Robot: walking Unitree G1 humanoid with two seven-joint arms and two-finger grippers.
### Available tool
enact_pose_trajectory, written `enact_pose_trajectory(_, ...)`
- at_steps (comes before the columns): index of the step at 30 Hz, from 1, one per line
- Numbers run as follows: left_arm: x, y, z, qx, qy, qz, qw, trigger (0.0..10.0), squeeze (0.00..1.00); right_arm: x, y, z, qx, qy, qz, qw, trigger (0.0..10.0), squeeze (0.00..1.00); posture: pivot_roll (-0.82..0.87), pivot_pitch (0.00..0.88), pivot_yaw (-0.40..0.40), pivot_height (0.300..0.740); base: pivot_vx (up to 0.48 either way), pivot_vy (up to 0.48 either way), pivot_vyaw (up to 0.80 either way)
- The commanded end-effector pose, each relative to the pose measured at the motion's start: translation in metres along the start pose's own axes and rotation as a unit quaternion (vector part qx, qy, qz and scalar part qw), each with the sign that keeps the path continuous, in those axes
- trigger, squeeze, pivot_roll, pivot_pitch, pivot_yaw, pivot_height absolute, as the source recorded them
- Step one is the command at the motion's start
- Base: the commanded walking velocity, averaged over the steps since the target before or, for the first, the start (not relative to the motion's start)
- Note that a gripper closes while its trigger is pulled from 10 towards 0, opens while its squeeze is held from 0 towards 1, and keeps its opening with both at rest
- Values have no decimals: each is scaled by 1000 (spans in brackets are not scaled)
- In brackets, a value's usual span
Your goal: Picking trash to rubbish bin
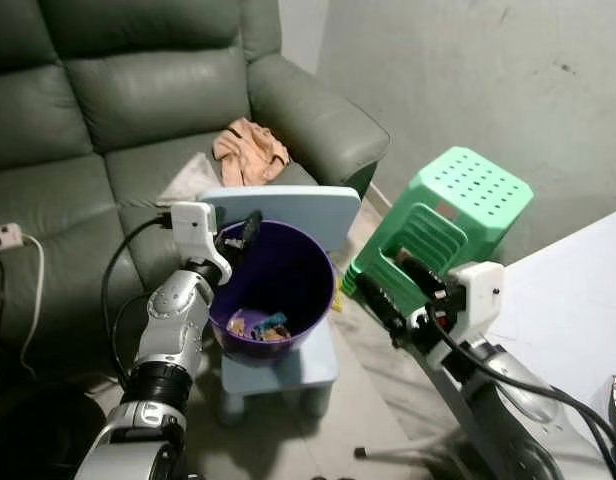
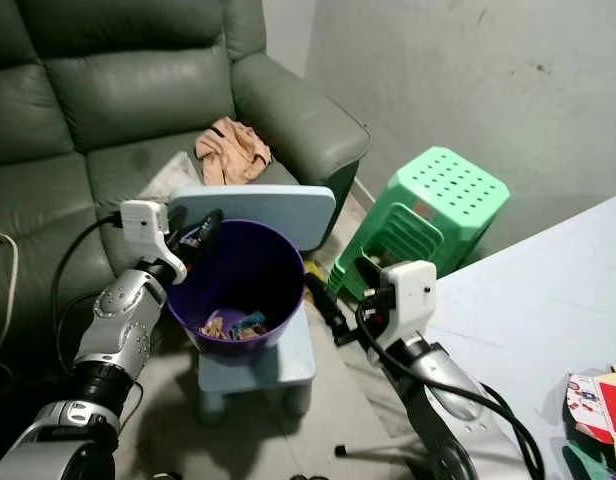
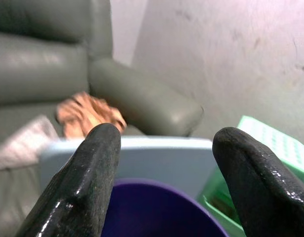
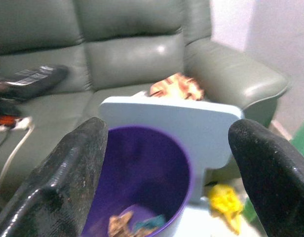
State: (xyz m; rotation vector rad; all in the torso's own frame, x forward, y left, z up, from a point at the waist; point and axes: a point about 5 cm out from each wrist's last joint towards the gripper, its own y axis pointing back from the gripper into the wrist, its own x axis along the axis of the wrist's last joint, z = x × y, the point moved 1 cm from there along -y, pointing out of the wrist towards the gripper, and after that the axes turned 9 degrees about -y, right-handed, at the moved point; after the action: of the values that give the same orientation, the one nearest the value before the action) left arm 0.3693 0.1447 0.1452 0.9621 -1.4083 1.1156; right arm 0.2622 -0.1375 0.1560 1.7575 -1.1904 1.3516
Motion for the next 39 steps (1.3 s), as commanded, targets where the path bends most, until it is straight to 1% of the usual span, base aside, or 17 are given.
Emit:
enact_pose_trajectory(1,2,0,6,-5,-1,-1,1000,10000,0,0,1,10,-28,14,5,999,10000,0,-22,0,-91,740,0,0,0)
enact_pose_trajectory(3,12,4,10,5,5,13,1000,10000,0,-2,-4,19,-55,33,16,998,10000,0,-15,0,-81,740,0,0,0)
enact_pose_trajectory(5,13,4,10,9,5,14,1000,10000,0,-3,-5,21,-58,31,17,998,10000,0,-12,0,-78,740,0,0,0)
enact_pose_trajectory(8,14,7,8,18,0,13,1000,10000,0,-5,-9,27,-72,29,28,997,10000,0,-5,0,-76,740,0,0,0)
enact_pose_trajectory(11,15,10,6,24,-1,12,1000,10000,0,-5,-11,30,-81,36,36,995,10000,0,-2,0,-74,740,0,0,0)
enact_pose_trajectory(12,15,11,4,30,-3,10,999,10000,0,-5,-13,31,-85,40,39,995,10000,0,0,0,-75,740,0,0,0)
enact_pose_trajectory(13,18,13,-2,46,-12,6,999,10000,0,-4,-17,36,-98,47,48,993,10000,0,5,0,-75,740,0,0,0)
enact_pose_trajectory(14,18,13,-2,46,-12,6,999,10000,0,-4,-17,36,-98,47,48,993,10000,0,5,0,-75,740,0,0,0)
enact_pose_trajectory(16,19,13,-8,65,-34,0,997,10000,0,-5,-21,41,-113,54,49,991,10000,0,9,0,-73,740,0,0,0)
enact_pose_trajectory(17,19,13,-8,65,-34,0,997,10000,0,-5,-21,41,-113,54,49,991,10000,0,9,0,-73,740,0,0,0)
enact_pose_trajectory(18,19,12,-11,75,-41,-2,996,10000,0,-6,-24,44,-120,67,45,990,10000,0,10,0,-70,740,0,0,0)
enact_pose_trajectory(20,20,12,-13,84,-34,-3,996,10000,0,-8,-27,47,-134,79,44,987,10000,0,11,0,-67,740,0,0,0)
enact_pose_trajectory(23,22,11,-14,84,-29,-3,996,10000,0,-9,-31,51,-152,82,47,984,10000,0,13,0,-64,740,0,0,0)
enact_pose_trajectory(26,24,10,-14,87,-33,-1,996,10000,0,-9,-35,53,-166,82,50,981,10000,0,14,0,-64,740,0,0,-510)
enact_pose_trajectory(32,25,6,-15,91,-30,-1,995,10000,0,-12,-38,54,-172,87,50,980,10000,0,6,0,-67,740,0,0,-632)
enact_pose_trajectory(39,20,4,-10,85,-34,-11,996,10000,0,-11,-36,58,-180,99,52,977,10000,0,-9,0,-68,740,0,0,-642)
